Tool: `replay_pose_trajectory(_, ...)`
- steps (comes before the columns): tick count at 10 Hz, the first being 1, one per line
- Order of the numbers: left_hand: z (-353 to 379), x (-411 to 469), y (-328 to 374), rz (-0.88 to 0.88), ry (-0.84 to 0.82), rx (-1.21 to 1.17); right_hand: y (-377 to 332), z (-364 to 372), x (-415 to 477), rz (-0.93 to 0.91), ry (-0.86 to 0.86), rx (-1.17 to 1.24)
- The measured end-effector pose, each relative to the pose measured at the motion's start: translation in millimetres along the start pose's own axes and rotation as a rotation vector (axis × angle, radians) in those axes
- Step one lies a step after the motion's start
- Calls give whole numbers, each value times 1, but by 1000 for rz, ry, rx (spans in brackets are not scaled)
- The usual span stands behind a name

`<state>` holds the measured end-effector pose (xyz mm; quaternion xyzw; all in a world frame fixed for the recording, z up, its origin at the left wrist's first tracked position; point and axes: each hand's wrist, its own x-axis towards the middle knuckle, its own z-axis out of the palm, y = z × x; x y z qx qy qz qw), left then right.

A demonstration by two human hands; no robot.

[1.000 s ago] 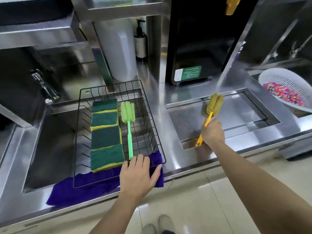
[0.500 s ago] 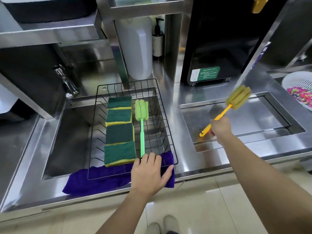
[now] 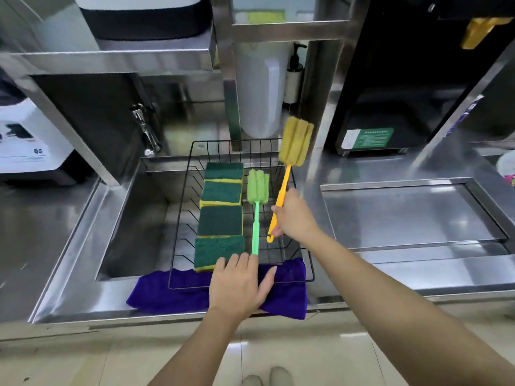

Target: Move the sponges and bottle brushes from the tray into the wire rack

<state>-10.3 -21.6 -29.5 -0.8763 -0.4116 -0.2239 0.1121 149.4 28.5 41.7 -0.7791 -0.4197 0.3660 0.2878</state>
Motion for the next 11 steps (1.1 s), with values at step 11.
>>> replay_pose_trajectory(11,-1,-3,-1,-110,-84,-178,-16,12,-9,136,-220,-501)
